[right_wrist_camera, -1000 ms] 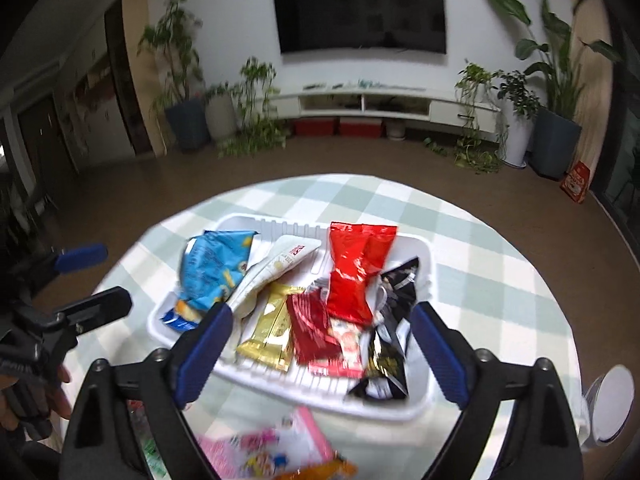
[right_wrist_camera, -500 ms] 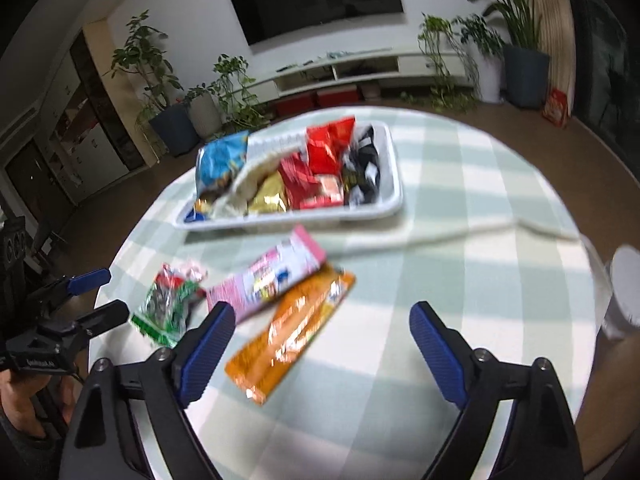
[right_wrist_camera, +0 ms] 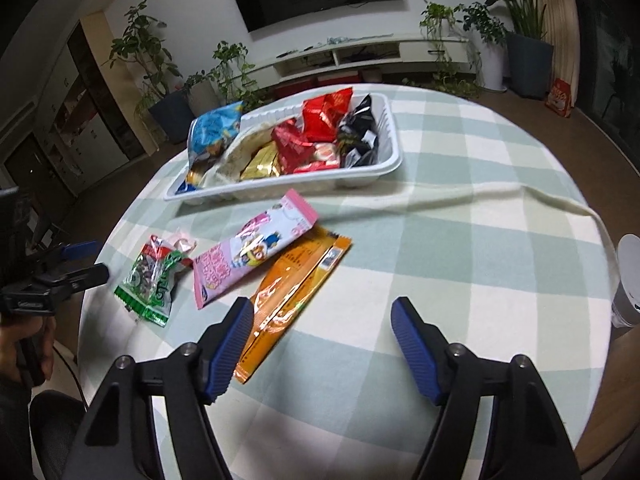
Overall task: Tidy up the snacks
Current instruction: 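Move both open grippers back toward the remaining pink and orange bars, then grasp the white long packet with the left gripper while the right gripper grasps the orange bar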
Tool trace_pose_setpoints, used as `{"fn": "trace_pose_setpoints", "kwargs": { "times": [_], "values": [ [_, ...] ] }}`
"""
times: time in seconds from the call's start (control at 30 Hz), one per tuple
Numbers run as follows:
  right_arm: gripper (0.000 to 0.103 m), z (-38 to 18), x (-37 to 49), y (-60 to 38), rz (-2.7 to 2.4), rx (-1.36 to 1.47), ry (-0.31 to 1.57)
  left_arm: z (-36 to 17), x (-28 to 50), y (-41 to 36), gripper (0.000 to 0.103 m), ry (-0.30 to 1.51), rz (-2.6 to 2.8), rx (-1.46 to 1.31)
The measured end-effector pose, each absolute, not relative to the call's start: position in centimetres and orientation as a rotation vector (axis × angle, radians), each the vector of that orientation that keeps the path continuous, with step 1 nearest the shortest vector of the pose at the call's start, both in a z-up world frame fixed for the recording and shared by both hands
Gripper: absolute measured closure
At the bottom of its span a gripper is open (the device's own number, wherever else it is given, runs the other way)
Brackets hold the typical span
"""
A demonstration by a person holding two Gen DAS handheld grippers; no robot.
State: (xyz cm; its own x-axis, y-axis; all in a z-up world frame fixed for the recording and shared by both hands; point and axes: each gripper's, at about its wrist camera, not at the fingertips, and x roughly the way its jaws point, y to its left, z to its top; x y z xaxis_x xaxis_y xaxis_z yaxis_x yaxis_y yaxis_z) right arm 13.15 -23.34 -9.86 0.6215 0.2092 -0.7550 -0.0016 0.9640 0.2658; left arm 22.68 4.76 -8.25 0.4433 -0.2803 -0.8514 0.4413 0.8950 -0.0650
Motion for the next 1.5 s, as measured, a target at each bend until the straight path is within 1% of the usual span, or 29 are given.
{"fn": "trace_pose_setpoints", "kwargs": {
  "times": [0.2, 0.43, 0.63, 0.67, 0.7, 0.73, 0.77, 0.8, 0.87, 0.93, 0.97, 1.03, 1.07, 1.1, 1.33, 1.5],
  "values": [
    [0.029, -10.2, 13.3, -23.2, 0.126, 0.245, 0.905, -10.5, 23.8, 4.8, 0.001, 1.062, -0.44, 0.204],
    [0.029, -10.6, 13.4, -22.6, 0.137, 0.228, 0.92, -11.2, 24.0, 2.2, 0.001, 1.074, -0.47, 0.305],
    [0.029, -10.8, 13.5, -22.6, 0.136, 0.228, 0.922, -11.1, 24.5, 0.1, 0.001, 1.084, -0.472, 0.313],
    [0.029, -10.7, 13.5, -22.5, 0.137, 0.223, 0.922, -11.3, 24.5, -0.2, 0.003, 1.091, -0.474, 0.321],
    [0.029, -10.7, 13.5, -22.5, 0.138, 0.219, 0.921, -11.5, 24.6, -0.5, 0.012, 1.097, -0.475, 0.332],
    [0.029, -10.7, 13.4, -22.4, 0.139, 0.214, 0.92, -11.6, 24.6, -0.7, 0.016, 1.101, -0.479, 0.337],
    [0.029, -10.7, 13.4, -22.3, 0.141, 0.209, 0.918, -11.7, 24.6, -0.9, 0.025, 1.103, -0.484, 0.333],
    [0.029, -10.6, 13.4, -22.3, 0.142, 0.205, 0.915, -11.7, 24.5, -0.9, 0.031, 1.099, -0.492, 0.321],
    [0.03, -10.6, 13.4, -22.2, 0.144, 0.202, 0.915, -11.6, 24.4, -0.9, 0.038, 1.089, -0.487, 0.311],
    [0.031, -10.7, 13.5, -22.2, 0.147, 0.201, 0.919, -11.7, 24.2, -1.0, 0.04, 1.085, -0.484, 0.307],
    [0.032, -10.7, 13.4, -22.1, 0.149, 0.198, 0.922, -11.7, 24.1, -1.1, 0.043, 1.083, -0.486, 0.307],
    [0.033, -10.7, 13.5, -22.1, 0.15, 0.198, 0.925, -11.5, 23.8, -1.5, 0.052, 1.078, -0.501, 0.316],
    [0.035, -10.6, 13.5, -22.1, 0.154, 0.205, 0.926, -11.5, 23.6, -1.6, 0.06, 1.075, -0.51, 0.321],
    [0.036, -10.5, 13.6, -22.1, 0.162, 0.217, 0.926, -11.4, 23.5, -1.9, 0.065, 1.072, -0.519, 0.327],
    [0.039, -9.2, 14.0, -21.8, 0.201, 0.268, 0.926, -11.2, 22.8, -1.7, 0.073, 1.053, -0.54, 0.324],
    [0.039, -8.7, 14.8, -20.6, 0.224, 0.263, 0.947, -11.1, 22.2, -1.0, 0.074, 1.048, -0.543, 0.299]
  ]
}}
